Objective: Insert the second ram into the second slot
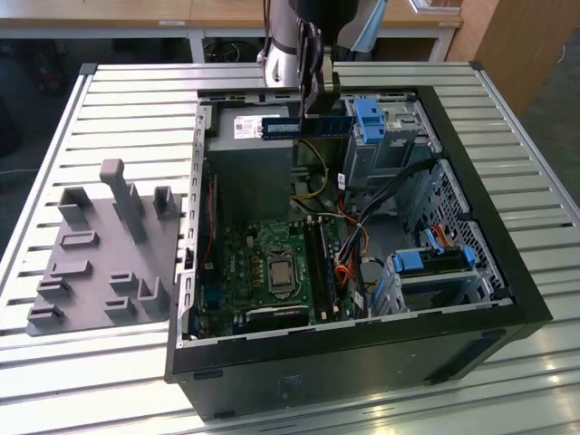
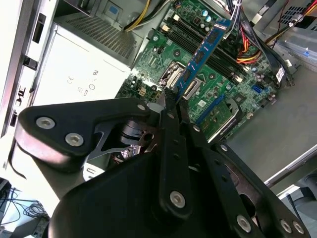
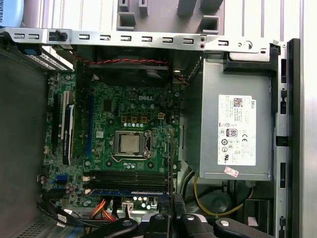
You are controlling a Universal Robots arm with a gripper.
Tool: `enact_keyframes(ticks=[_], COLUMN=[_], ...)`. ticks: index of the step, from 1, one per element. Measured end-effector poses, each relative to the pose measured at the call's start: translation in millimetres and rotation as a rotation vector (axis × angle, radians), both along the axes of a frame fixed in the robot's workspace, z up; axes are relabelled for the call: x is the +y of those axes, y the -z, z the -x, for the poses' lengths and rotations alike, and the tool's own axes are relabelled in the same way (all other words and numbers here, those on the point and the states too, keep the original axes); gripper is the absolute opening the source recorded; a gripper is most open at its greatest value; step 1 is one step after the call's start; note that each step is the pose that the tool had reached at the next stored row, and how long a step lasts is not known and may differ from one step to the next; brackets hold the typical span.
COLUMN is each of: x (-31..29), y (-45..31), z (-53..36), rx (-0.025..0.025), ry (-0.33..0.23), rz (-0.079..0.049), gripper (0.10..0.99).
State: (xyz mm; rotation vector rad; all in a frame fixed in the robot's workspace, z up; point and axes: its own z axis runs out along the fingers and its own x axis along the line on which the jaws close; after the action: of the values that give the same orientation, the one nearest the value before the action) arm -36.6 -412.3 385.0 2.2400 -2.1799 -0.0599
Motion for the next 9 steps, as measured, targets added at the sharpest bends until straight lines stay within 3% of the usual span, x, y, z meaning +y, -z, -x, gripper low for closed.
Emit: enact_keyframes(ticks=[9], x=[-4.0], y=[0.1], z=[0.0], rx=[-0.0001], ry=[0.0], rz=[0.0], gripper=[0.141])
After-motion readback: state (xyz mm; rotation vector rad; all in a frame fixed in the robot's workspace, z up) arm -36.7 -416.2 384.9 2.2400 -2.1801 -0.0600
